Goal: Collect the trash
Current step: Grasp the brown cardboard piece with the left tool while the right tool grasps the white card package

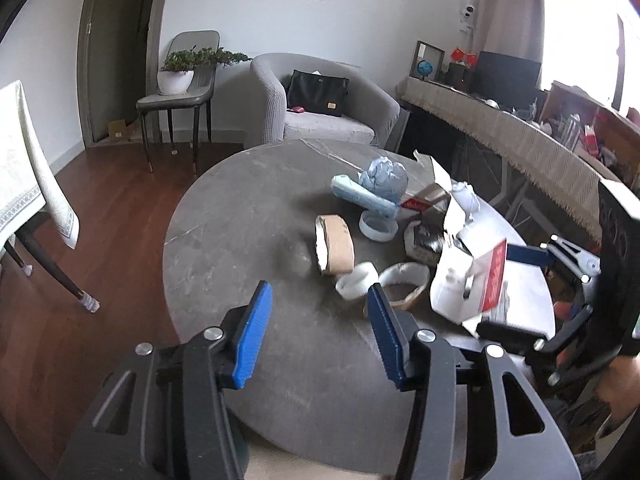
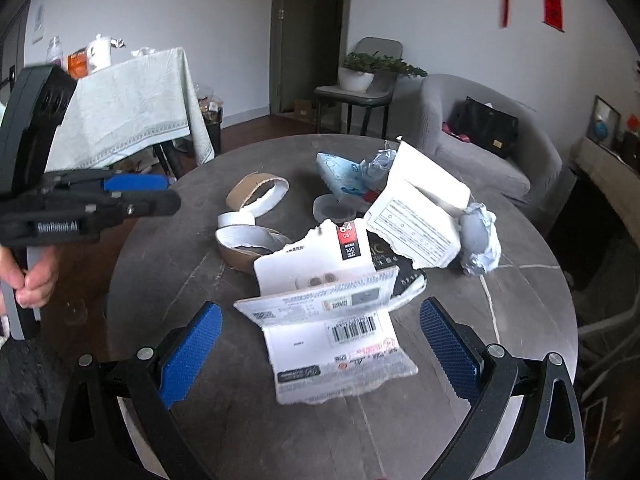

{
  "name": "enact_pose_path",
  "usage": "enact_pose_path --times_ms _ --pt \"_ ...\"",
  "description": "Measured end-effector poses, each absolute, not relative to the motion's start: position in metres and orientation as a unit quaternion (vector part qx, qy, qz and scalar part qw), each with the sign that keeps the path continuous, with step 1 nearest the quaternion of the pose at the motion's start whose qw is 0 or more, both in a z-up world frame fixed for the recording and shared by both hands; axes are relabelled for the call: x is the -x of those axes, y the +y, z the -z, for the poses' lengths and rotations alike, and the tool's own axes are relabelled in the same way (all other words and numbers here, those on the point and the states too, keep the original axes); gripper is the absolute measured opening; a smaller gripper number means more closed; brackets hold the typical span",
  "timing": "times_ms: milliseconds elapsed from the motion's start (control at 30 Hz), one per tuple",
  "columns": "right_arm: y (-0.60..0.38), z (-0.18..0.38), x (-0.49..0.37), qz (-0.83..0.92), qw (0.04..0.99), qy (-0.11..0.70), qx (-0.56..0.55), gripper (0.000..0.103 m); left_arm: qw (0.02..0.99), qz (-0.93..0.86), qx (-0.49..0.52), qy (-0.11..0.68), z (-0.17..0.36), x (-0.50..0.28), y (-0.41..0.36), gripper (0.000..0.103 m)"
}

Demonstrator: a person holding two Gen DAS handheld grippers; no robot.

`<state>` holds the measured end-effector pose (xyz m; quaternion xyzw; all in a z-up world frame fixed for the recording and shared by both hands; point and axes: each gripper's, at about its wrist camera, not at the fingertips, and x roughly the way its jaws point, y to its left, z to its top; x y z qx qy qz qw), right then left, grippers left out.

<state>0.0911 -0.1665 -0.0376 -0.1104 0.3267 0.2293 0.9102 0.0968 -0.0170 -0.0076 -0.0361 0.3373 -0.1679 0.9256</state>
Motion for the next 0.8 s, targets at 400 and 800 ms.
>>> enact_pose_path --times_ms 400,800 --pt "-0.162 0.040 -0.120 -0.257 0.893 0.357 0.096 0.100 0.918 0.161 0.061 0.358 0.008 -0.133 -0.028 0.053" --pt "-0.165 0.029 -0.124 -0.269 0.893 0.345 0.103 0.080 0.914 0.153 0.047 0.374 0.018 -0.158 -0.044 0.048"
